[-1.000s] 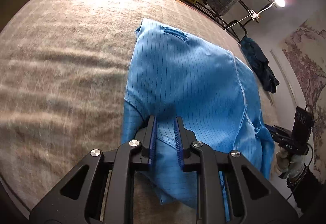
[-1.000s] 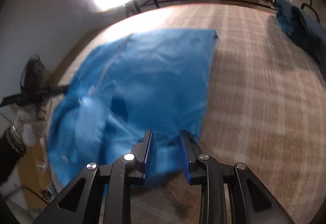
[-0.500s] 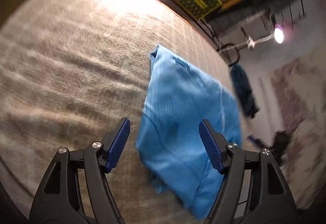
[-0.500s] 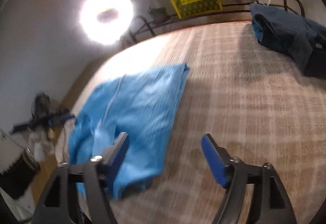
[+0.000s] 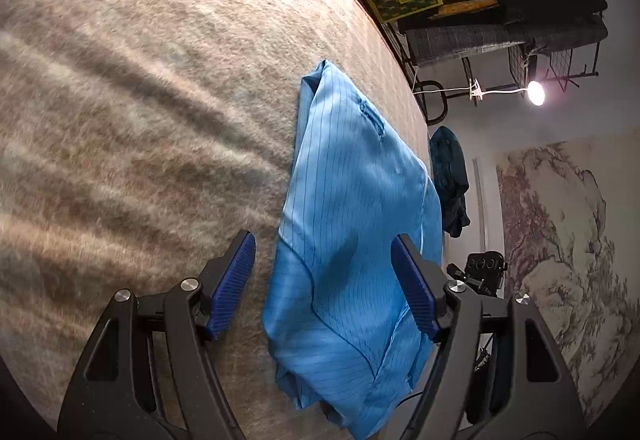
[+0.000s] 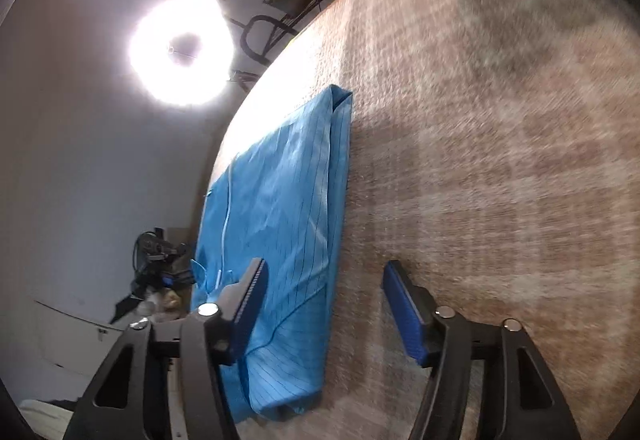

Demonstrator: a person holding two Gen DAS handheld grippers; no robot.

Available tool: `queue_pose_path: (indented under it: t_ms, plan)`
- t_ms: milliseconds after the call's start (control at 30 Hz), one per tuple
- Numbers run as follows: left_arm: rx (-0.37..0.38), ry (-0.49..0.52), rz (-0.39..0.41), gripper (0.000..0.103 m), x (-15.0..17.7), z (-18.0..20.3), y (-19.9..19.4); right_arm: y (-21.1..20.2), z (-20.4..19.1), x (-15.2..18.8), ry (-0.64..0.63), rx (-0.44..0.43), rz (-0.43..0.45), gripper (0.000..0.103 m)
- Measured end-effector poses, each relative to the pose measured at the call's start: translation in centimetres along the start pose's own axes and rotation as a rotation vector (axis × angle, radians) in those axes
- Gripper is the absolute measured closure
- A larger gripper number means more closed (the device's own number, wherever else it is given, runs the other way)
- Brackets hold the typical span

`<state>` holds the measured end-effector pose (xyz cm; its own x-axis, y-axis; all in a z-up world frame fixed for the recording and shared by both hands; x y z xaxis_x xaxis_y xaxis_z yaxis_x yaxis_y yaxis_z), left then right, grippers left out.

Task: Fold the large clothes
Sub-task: 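Grasp the coat's folded edge with both tools, then lift the coat and carry it toward the bed's head with both tools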

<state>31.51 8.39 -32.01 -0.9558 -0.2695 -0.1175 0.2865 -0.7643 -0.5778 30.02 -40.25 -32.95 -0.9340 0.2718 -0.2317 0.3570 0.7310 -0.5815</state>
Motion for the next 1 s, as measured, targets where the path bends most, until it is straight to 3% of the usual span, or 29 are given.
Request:
queue_pose_path:
  t_ms: [267,333,400,500,567,667,1000]
  plan:
    - [0.026,0.029,-0.017,0.035,-1.4,1.5,2.2,2.6,-0.5,-0.2,0.026,-0.088,-0.014,0.064]
    - [0.025,0.038,-0.016,0.036,-1.6,1.9,2.6,3.4,-1.1,-0.4,0.012,-0.095,-0.017,0.063]
    - [0.016,0.041,-0.013,0.041,-1.7,2.1,2.9,4.1,-1.6,-0.3,0.007,-0.102,-0.02,0.063]
    - [-0.011,0.043,-0.013,0.056,-1.7,2.1,3.4,4.4,-2.1,0.6,0.01,-0.115,-0.025,0.067]
    - [-0.05,0.056,-0.014,0.076,-1.4,2.2,3.7,4.6,-2.6,1.1,0.001,-0.095,-0.027,0.076]
    - [-0.076,0.091,0.0,0.09,-0.9,3.1,3.7,4.5,-4.0,1.5,-0.04,-0.055,-0.018,0.088]
    - [-0.125,0.239,0.065,0.097,0.4,7.9,1.7,3.1,-9.3,1.2,-0.17,0.058,0.021,0.099]
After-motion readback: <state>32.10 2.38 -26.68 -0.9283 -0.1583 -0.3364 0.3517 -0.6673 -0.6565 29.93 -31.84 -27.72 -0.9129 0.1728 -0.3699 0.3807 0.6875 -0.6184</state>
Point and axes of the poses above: each gripper's, at about its wrist camera, not at the fingertips, and y roughly the way its jaws point, z to its right, x to its underside, the point moved 2 cm from there along y, roughly the way its jaws point, and after that the axes turned 2 degrees about -x, right-handed, at the moved point
